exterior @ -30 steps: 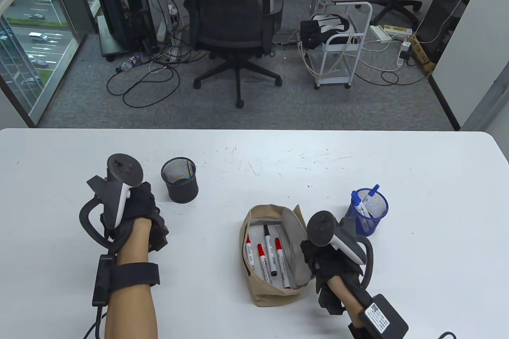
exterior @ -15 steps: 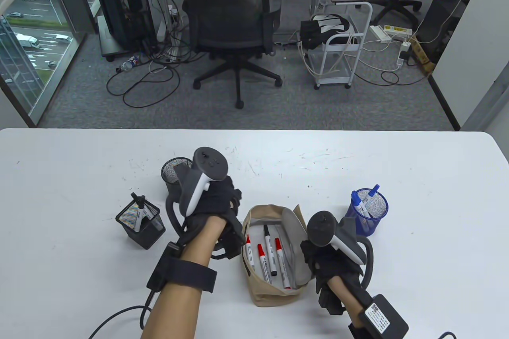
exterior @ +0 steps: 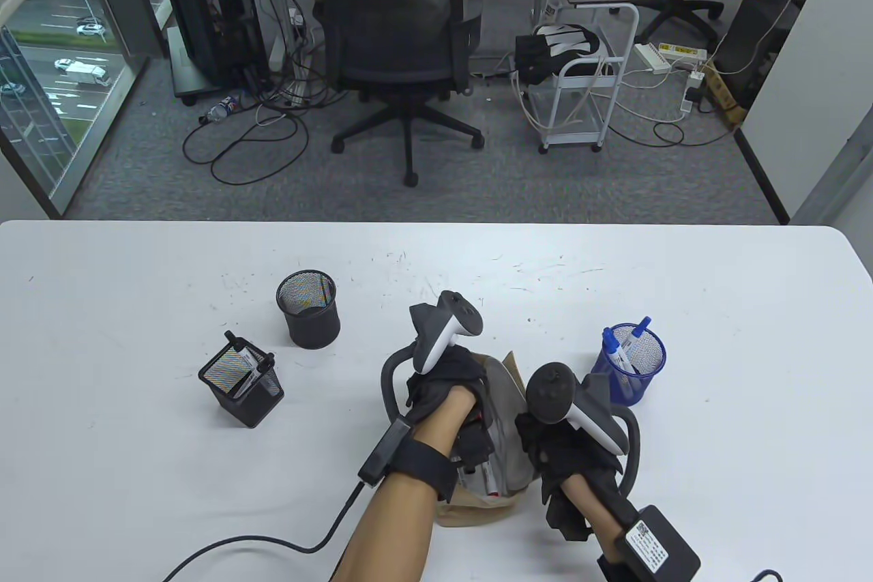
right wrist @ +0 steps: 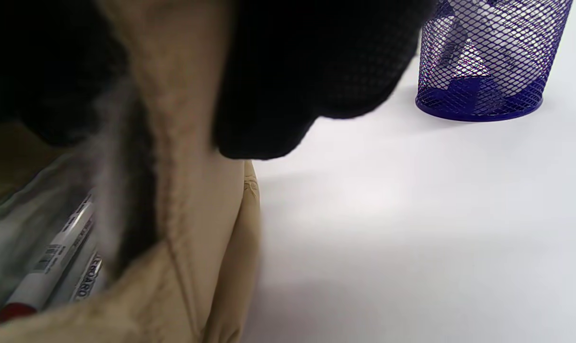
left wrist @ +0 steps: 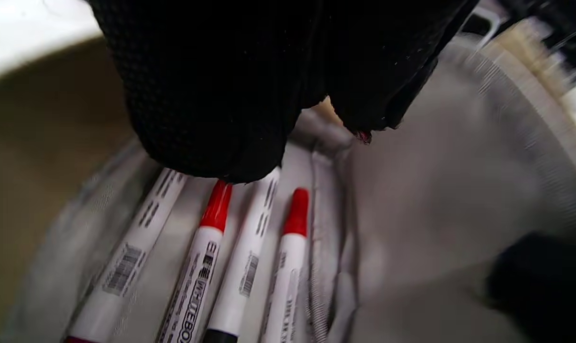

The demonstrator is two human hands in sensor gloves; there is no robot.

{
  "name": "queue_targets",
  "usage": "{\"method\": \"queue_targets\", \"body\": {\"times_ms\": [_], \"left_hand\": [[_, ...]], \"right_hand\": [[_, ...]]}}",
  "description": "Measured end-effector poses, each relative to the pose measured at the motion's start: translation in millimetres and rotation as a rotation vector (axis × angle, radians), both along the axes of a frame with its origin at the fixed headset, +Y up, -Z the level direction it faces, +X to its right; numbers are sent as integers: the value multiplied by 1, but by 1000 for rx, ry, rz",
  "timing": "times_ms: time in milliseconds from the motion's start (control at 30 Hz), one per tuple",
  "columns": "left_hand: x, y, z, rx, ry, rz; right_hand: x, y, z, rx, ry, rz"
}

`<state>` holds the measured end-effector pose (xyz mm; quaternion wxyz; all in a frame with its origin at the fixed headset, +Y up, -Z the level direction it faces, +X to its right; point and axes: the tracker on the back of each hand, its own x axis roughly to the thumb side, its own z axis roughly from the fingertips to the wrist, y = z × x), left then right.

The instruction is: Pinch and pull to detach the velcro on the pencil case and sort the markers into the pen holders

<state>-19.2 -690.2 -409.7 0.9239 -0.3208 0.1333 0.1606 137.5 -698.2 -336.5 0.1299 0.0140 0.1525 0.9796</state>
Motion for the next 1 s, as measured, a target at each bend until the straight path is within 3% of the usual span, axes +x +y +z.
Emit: {"method": "queue_targets", "body": {"times_ms": [200,433,633,767,933,1000], "left_hand": [[12,-41,-14,-60,8,-164],[38,-51,-18,-30,-85,-385],[33,-54,-16,-9,-50,-318],[14,-28,-14,7,-7,-67],[-30,37,-15,155,37,341],[-59,68,-11,281,94,332]], "right_hand": [[-1,0,0,1,2,3],[-2,0,0,5,1,6],[-2,0,1,8,-2,5],[-2,0,1,11,-5,9],[-3,0,2,16,-3,12],[-4,0,2,20,0,18]]}}
